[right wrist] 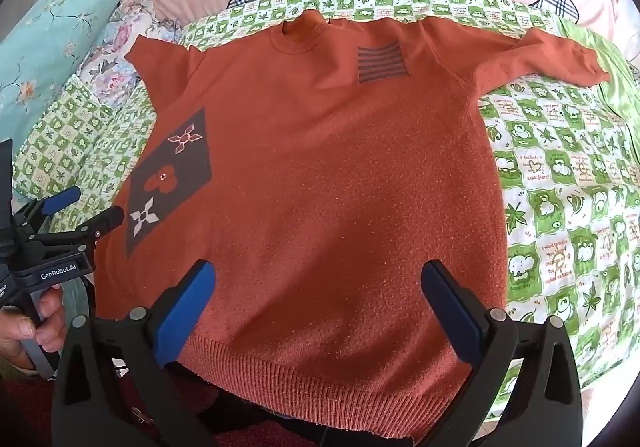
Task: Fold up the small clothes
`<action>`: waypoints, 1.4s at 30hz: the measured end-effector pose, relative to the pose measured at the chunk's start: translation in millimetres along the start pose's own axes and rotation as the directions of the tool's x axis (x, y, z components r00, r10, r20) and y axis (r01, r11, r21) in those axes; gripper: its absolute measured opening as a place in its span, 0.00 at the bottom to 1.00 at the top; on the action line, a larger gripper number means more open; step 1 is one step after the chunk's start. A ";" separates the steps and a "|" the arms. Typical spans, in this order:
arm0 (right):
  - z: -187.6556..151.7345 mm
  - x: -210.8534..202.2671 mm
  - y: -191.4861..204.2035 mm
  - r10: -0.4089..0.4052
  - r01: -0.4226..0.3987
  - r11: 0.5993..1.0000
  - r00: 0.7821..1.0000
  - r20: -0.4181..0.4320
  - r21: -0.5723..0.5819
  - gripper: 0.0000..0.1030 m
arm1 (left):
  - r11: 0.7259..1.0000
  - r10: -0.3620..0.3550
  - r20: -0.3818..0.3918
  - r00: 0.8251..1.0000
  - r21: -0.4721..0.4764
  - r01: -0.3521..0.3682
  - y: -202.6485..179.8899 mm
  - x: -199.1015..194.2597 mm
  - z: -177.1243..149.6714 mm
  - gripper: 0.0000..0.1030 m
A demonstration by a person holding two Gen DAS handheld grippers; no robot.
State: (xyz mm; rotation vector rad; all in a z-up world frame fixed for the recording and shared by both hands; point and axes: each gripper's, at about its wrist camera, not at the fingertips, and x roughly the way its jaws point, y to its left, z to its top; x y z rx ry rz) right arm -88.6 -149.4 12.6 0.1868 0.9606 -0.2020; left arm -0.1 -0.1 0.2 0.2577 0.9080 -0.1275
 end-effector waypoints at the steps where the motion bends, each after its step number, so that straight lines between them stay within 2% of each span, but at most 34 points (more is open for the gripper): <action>1: 0.1 -0.5 -0.1 0.001 -0.001 1.000 1.000 0.000 0.000 0.99 | 1.000 0.000 0.000 1.000 0.001 0.000 -0.1 -0.2 0.1 0.99; 16: 0.0 -1.7 -0.4 -0.001 0.001 1.000 1.000 0.001 0.000 0.99 | 1.000 -0.003 -0.002 1.000 -0.006 0.003 -12.9 -1.0 5.0 0.99; 23: 1.2 -1.2 1.1 0.003 -0.003 1.000 1.000 -0.001 -0.001 0.99 | 1.000 -0.016 -0.011 1.000 -0.001 0.016 -2.2 2.2 2.7 0.99; 42: 5.0 -0.5 1.1 -0.010 0.010 1.000 1.000 -0.001 -0.003 0.99 | 1.000 0.000 0.026 1.000 0.003 0.000 -0.8 3.9 2.3 0.99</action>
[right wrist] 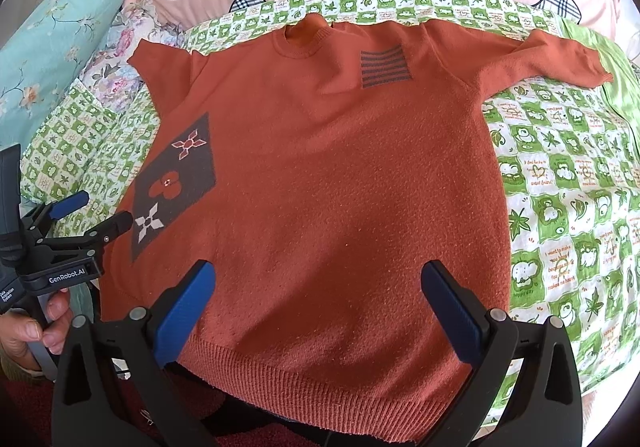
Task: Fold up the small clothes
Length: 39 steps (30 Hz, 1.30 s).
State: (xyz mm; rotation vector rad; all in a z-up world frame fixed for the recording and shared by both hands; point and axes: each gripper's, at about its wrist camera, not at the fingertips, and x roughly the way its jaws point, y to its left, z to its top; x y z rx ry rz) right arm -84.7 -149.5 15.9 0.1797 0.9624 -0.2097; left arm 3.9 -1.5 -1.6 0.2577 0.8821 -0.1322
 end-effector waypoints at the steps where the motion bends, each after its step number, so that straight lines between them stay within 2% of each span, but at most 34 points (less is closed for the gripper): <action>1: 0.9 0.1 -0.5 0.003 -0.003 1.000 1.000 0.003 0.003 0.99 | 1.000 0.000 0.004 1.000 0.000 0.000 0.2 0.7 0.2 0.99; 6: 2.6 3.7 -5.3 0.024 -0.024 1.000 1.000 0.011 0.020 0.99 | 1.000 0.005 0.027 1.000 0.000 -0.005 -0.4 3.6 1.7 0.99; 11: 5.2 7.3 -12.7 0.064 -0.067 0.997 0.996 0.057 0.040 0.99 | 1.000 -0.026 0.011 1.000 -0.009 0.026 1.6 7.8 4.1 0.99; 15: 10.8 10.9 -22.2 0.071 -0.075 0.994 0.996 0.054 0.077 0.99 | 0.997 -0.067 0.008 0.998 -0.034 0.067 7.9 14.3 8.4 0.99; 18: 12.9 13.6 -28.0 0.074 -0.077 0.992 0.997 0.039 0.101 0.99 | 0.998 -0.050 0.009 0.999 -0.021 0.050 10.0 18.2 11.2 0.99; 24: 14.2 22.3 -32.6 0.084 -0.085 0.989 0.996 0.010 0.122 0.99 | 0.983 -0.147 0.046 0.988 -0.102 0.151 12.4 24.5 14.9 0.99; 30: 19.1 23.6 -47.1 0.081 -0.087 0.987 0.995 0.049 0.136 0.99 | 0.987 -0.128 0.025 0.992 -0.100 0.130 11.2 36.0 15.6 0.99; 33: 33.6 14.5 -79.3 0.039 -0.058 0.983 0.993 0.110 0.174 0.99 | 0.996 -0.069 0.012 0.998 -0.050 0.070 6.8 41.9 19.6 0.99; 37: 61.3 1.9 -144.3 -0.034 -0.016 0.965 0.982 0.185 0.263 0.98 | 0.999 -0.045 0.015 0.999 -0.027 0.046 7.8 46.4 27.9 0.99; 39: 79.2 -2.1 -187.4 -0.063 -0.009 0.945 0.976 0.209 0.326 0.87 | 0.999 -0.043 0.021 0.999 -0.026 0.044 8.6 47.8 32.9 0.99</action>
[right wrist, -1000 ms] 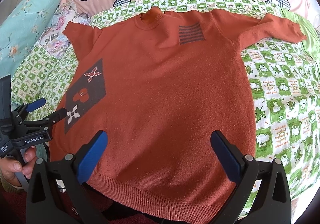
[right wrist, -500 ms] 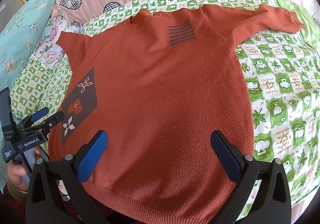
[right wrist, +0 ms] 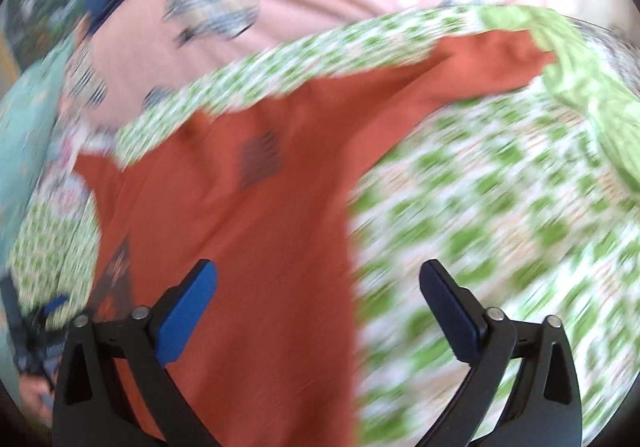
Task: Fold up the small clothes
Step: 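Grasp the sweater's sleeve cuff with the right gripper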
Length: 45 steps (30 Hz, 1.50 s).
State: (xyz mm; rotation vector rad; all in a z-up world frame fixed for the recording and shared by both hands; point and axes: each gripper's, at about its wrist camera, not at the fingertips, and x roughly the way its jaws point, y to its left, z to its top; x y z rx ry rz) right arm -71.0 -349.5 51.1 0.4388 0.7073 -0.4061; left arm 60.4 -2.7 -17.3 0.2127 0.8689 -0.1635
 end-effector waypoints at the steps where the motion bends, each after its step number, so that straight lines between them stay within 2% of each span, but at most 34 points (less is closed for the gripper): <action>1: 14.6 3.1 -17.5 -0.012 0.012 0.999 1.000 0.006 0.041 0.84 | 1.000 0.003 0.005 1.000 0.001 -0.003 0.4 1.4 3.9 0.99; 3: 48.0 10.9 -61.9 -0.029 0.024 0.989 0.999 0.036 0.143 0.71 | 1.000 0.013 0.013 1.000 -0.003 -0.013 0.1 4.2 11.1 0.99; 4: 63.0 16.7 -82.4 -0.060 0.051 0.981 0.997 0.042 0.188 0.68 | 1.000 0.015 0.013 1.000 -0.008 -0.014 -0.9 5.6 14.0 0.99; 6: 84.5 29.7 -113.4 -0.107 0.093 0.963 0.993 0.042 0.253 0.51 | 1.000 0.002 0.009 1.000 -0.017 -0.002 -4.5 8.8 18.6 0.99; 8: 115.3 43.5 -147.8 -0.158 0.130 0.946 0.985 0.069 0.297 0.49 | 1.000 -0.012 -0.005 1.000 -0.013 0.012 -10.6 13.4 20.3 0.99; 11: 141.2 49.7 -195.0 -0.182 0.126 0.913 0.977 0.112 0.389 0.45 | 1.000 -0.024 -0.029 0.999 0.016 0.024 -24.6 21.3 21.3 0.99; 15: 174.7 64.7 -245.6 -0.242 0.161 0.883 0.961 0.134 0.440 0.44 | 0.998 -0.032 -0.060 0.998 0.046 0.035 -39.7 31.1 20.8 0.99; 19: 189.0 90.6 -272.8 -0.206 0.107 0.857 0.968 0.145 0.503 0.44 | 0.998 -0.028 -0.107 0.994 0.056 0.034 -49.6 45.2 20.0 0.99; 20: 192.3 93.6 -275.8 -0.201 0.095 0.857 0.967 0.158 0.507 0.42 | 0.998 -0.027 -0.119 0.993 0.057 0.034 -52.2 49.7 20.5 0.99; 21: 195.1 94.2 -276.8 -0.193 0.083 0.859 0.967 0.169 0.505 0.27 | 0.998 -0.027 -0.132 0.991 0.058 0.035 -54.0 53.2 20.8 0.99; 22: 196.0 91.4 -275.4 -0.179 0.070 0.865 0.968 0.175 0.496 0.17 | 0.998 -0.025 -0.141 0.990 0.060 0.034 -56.2 57.1 22.0 0.99; 24: 196.3 82.0 -263.0 -0.154 0.043 0.881 0.968 0.200 0.472 0.10 | 0.997 -0.029 -0.153 0.988 0.063 0.039 -60.7 61.5 23.5 0.99; 28: 189.9 58.5 -214.3 -0.058 -0.041 0.925 0.967 0.247 0.377 0.09 | 0.995 -0.038 -0.133 0.990 0.086 0.050 -70.2 62.7 28.7 0.99; 30: 182.2 46.6 -174.4 0.021 -0.098 0.947 0.969 0.248 0.304 0.09 | 0.994 -0.046 -0.133 0.990 0.089 0.058 -71.4 63.2 30.4 0.99; 33: 167.6 40.0 -111.0 0.138 -0.182 0.961 0.968 0.210 0.209 0.09 | 0.994 -0.066 -0.128 0.990 0.083 0.077 -70.5 60.9 31.3 0.99; 36: 148.1 49.0 -38.4 0.250 -0.266 0.954 0.960 0.126 0.141 0.08 | 0.994 -0.070 -0.105 0.992 0.079 0.079 -66.2 54.6 31.0 0.99; 38: 132.0 63.3 9.2 0.341 -0.346 0.932 0.938 0.061 0.113 0.09 | 0.995 -0.061 -0.096 0.994 0.075 0.068 -60.2 51.7 30.6 0.99; 41: 106.1 91.2 81.0 0.454 -0.449 0.890 0.890 -0.053 0.079 0.08 | 0.997 -0.055 -0.082 0.995 0.042 0.058 -43.5 48.8 31.8 0.99; 43: 91.4 115.2 126.5 0.488 -0.485 0.873 0.864 -0.124 0.059 0.09 | 0.998 -0.059 -0.075 0.995 0.005 0.059 -29.2 47.5 34.2 0.99; 45: 73.0 142.8 167.9 0.526 -0.522 0.850 0.827 -0.200 0.074 0.09 | 0.997 -0.070 -0.069 0.995 -0.027 0.068 -16.1 47.0 35.9 0.99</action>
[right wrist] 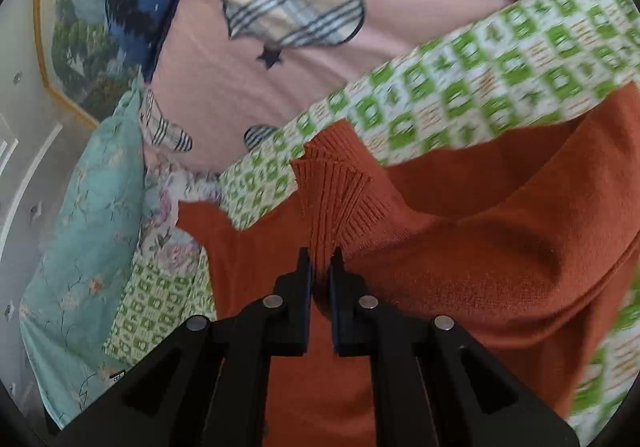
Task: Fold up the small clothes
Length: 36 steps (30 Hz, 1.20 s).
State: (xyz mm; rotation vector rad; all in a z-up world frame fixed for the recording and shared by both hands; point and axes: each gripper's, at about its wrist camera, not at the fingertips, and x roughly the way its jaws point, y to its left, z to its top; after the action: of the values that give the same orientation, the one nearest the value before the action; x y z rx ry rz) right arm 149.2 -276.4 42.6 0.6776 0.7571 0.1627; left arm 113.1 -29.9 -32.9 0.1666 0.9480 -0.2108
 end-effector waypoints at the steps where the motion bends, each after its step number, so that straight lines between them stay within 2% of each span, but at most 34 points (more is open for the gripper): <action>1: -2.6 17.0 6.8 0.015 -0.015 1.000 0.999 -0.030 0.000 0.09 | 1.000 -0.004 0.005 1.000 -0.020 0.005 8.3 -1.4 0.4 0.99; 5: -22.1 94.2 41.9 0.075 -0.079 0.997 0.984 -0.163 -0.019 0.09 | 0.997 -0.020 0.009 1.000 -0.070 0.020 31.3 0.6 1.3 0.99; 10: -32.1 156.4 66.2 0.151 -0.158 0.987 0.955 -0.255 -0.009 0.09 | 0.988 -0.077 0.007 0.997 -0.137 0.077 55.4 8.8 0.5 0.99; 13: -37.5 173.7 68.5 0.160 -0.166 0.986 0.946 -0.283 0.004 0.16 | 0.974 -0.122 0.015 0.992 -0.189 0.123 69.4 14.0 1.5 0.99; 14: -37.6 175.8 66.2 0.164 -0.166 0.986 0.942 -0.291 0.018 0.27 | 0.968 -0.138 0.020 0.990 -0.207 0.139 74.3 16.4 3.2 0.99; 15: -38.3 174.0 64.0 0.175 -0.172 0.984 0.942 -0.286 0.037 0.42 | 0.964 -0.149 0.021 0.989 -0.222 0.150 77.4 18.8 5.1 0.99; 17: -35.9 160.0 58.3 0.193 -0.184 0.981 0.948 -0.252 0.058 0.53 | 0.950 -0.182 0.033 0.983 -0.252 0.184 85.3 24.0 9.8 0.99; 19: -32.4 140.5 54.6 0.195 -0.188 0.981 0.957 -0.214 0.050 0.53 | 0.939 -0.204 0.035 0.978 -0.275 0.206 90.3 30.3 15.3 0.99; 24: -30.3 62.1 26.3 0.155 -0.150 0.986 0.986 -0.065 0.074 0.53 | 0.905 -0.274 0.046 0.961 -0.327 0.273 94.7 58.2 41.9 0.99; 27: -38.1 15.5 7.8 0.110 -0.113 0.989 0.993 0.028 0.097 0.53 | 0.881 -0.311 0.048 0.949 -0.360 0.307 94.8 81.4 64.1 0.99; 30: -46.8 -19.1 -8.8 0.069 -0.080 0.987 0.994 0.085 0.136 0.53 | 0.851 -0.346 0.060 0.936 -0.401 0.340 96.9 106.9 86.2 0.98; 31: -49.2 -27.5 -12.2 0.055 -0.068 0.988 0.994 0.096 0.142 0.53 | 0.845 -0.347 0.068 0.935 -0.411 0.343 97.7 114.2 92.9 0.94; 33: -54.3 -46.0 -19.1 0.029 -0.046 0.989 0.993 0.117 0.143 0.53 | 0.844 -0.337 0.099 0.936 -0.410 0.347 102.2 123.6 103.6 0.62; 34: -55.3 -51.2 -21.3 0.019 -0.037 0.989 0.992 0.122 0.141 0.53 | 0.843 -0.344 0.102 0.934 -0.405 0.354 104.5 127.0 108.3 0.35; 35: -57.5 -58.1 -25.1 0.007 -0.025 0.990 0.992 0.128 0.139 0.53 | 0.838 -0.358 0.101 0.928 -0.404 0.367 107.6 127.6 108.7 0.15; 36: -59.3 -63.4 -28.7 -0.004 -0.015 0.990 0.991 0.131 0.141 0.53 | 0.832 -0.370 0.112 0.922 -0.402 0.382 111.4 124.7 106.4 0.09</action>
State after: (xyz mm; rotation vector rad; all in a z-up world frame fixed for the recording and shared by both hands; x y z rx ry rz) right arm 59.9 -292.0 30.3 0.8172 0.6445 0.0686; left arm 295.1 39.8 -68.4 -0.4264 0.9691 -0.3671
